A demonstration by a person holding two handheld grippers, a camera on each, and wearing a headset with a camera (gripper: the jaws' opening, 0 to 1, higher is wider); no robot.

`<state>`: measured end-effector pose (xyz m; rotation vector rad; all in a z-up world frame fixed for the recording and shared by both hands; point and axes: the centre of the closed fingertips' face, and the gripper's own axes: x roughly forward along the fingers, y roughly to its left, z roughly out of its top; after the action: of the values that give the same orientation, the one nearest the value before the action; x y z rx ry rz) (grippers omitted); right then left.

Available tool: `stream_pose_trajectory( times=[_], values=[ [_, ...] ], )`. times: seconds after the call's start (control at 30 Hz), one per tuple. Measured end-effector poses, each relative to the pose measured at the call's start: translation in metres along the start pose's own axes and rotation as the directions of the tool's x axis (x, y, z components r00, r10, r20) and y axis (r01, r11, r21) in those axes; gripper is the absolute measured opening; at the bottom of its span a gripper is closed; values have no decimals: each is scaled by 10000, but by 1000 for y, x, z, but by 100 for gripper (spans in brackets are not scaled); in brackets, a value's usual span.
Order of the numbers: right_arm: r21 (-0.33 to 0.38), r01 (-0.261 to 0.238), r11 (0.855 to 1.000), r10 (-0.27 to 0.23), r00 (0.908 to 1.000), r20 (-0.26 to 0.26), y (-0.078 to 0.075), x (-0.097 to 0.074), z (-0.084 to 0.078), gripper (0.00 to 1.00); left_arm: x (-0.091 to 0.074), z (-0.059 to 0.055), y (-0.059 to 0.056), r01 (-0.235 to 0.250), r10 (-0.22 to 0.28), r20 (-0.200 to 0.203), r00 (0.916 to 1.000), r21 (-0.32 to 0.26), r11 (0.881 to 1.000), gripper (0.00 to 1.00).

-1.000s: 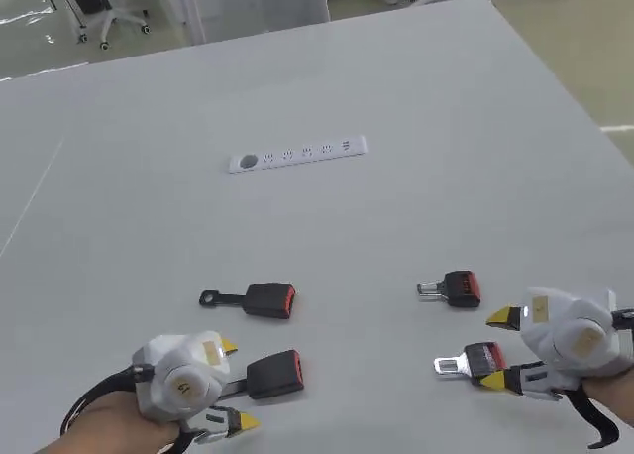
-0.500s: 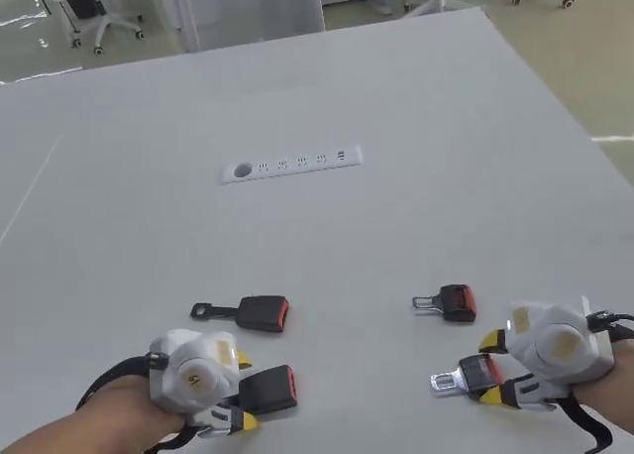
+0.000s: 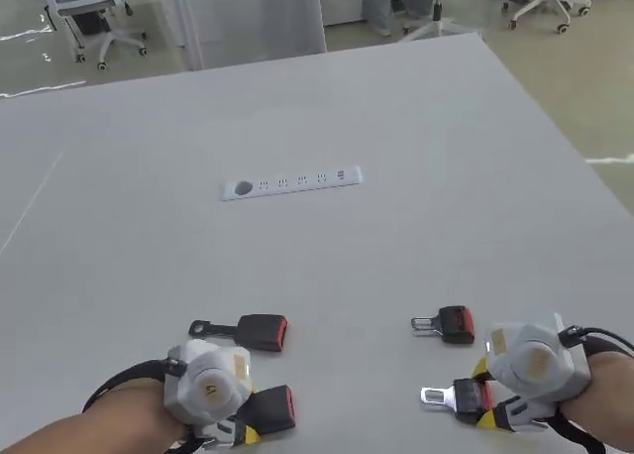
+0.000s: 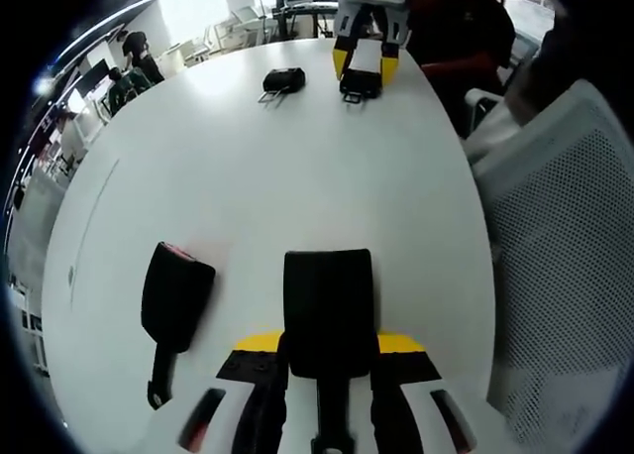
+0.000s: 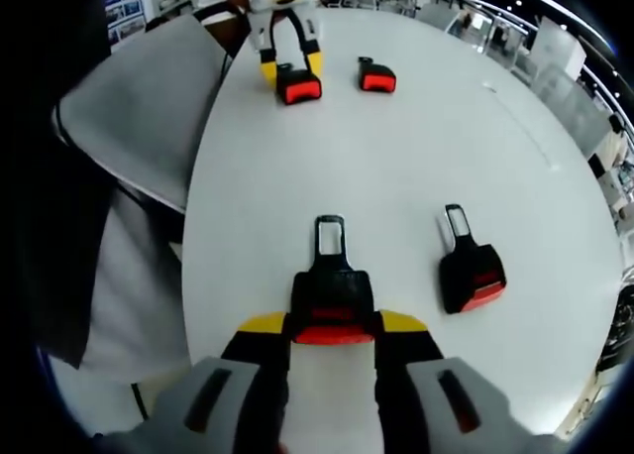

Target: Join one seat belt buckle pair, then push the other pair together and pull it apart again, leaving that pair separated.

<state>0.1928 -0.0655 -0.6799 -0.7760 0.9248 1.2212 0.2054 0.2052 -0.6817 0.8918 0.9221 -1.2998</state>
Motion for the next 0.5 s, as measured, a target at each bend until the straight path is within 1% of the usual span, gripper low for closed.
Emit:
stream_pose_trajectory(
  times=[0.07, 0.1, 0.23, 0.3, 0.4, 0.5],
  values=[
    [-100, -80, 9999, 79, 10000, -57, 1, 0, 1, 32, 1, 0, 0, 108, -104, -184, 9998, 241, 9997, 33],
    [-192, -129, 9997, 128, 9999, -87, 1, -1, 1, 32, 1, 0, 0, 164, -157, -248, 9996, 257, 9995, 33],
    [-261, -240, 9994, 237, 9997, -106, 1, 1, 1, 32, 1, 1, -1, 325, -305, -414, 9987, 487, 9983, 33],
    [-233, -227, 9995, 224, 9996, -154, 1, 2, 1, 32, 2, 1, -1, 358, -337, -467, 9983, 462, 9983, 33],
    [146, -8, 9999, 13, 9995, -328, 1, 1, 2, 33, 2, 0, 0, 317, -302, -458, 9985, 320, 9990, 33],
    [67, 35, 10000, -33, 9994, -355, 0, 2, 2, 33, 2, -1, -1, 295, -284, -397, 9988, 294, 9991, 33]
  ],
)
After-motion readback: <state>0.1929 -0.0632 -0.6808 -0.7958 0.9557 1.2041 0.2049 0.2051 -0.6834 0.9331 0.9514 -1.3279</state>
